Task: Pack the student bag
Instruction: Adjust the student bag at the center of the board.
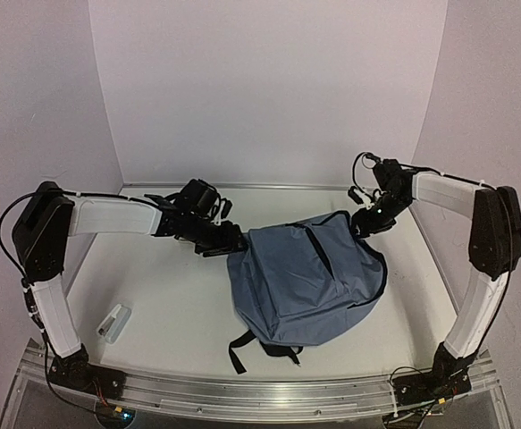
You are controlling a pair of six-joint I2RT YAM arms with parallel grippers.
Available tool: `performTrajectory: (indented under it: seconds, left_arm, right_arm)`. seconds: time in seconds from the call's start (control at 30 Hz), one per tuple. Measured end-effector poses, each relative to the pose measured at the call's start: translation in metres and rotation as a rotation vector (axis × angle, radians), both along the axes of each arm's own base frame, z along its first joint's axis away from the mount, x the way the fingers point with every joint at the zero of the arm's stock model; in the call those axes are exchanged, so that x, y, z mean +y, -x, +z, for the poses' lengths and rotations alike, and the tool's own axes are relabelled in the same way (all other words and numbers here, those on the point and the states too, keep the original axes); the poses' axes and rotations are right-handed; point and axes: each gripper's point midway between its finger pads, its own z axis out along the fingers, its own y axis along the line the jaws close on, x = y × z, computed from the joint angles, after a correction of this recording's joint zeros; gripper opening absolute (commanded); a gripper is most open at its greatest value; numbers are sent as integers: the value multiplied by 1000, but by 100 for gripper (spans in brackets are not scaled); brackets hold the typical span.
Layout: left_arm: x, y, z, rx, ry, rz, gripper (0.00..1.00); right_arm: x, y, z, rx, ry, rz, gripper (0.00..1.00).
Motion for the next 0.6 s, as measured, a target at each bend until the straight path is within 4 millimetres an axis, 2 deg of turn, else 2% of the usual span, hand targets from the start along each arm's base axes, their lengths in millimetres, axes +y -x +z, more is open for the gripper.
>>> performTrajectory:
  seconds: [0.1, 0.23, 0.3, 0.4, 0.5, 0.6]
  left_arm:
    - [13, 2, 19, -59, -35, -7, 71]
    - [19, -2, 76, -172, 9, -28, 71]
    - [15, -9, 108, -226, 57, -39, 71]
    - [-1, -18, 138, -261, 136, -69, 68]
    - [-21, -27, 146, -252, 194, -101, 65]
    - [-43, -35, 130, -200, 228, -126, 61]
  right_arm:
    - [2, -5, 30, -58, -20, 5, 63]
    - [18, -8, 79, -136, -130, 14, 65]
    - [29, -7, 97, -148, -194, 19, 65]
    - [52, -3, 113, -142, -274, 42, 65]
    - [82, 7, 119, -114, -330, 85, 65]
    - [112, 15, 114, -77, -358, 129, 64]
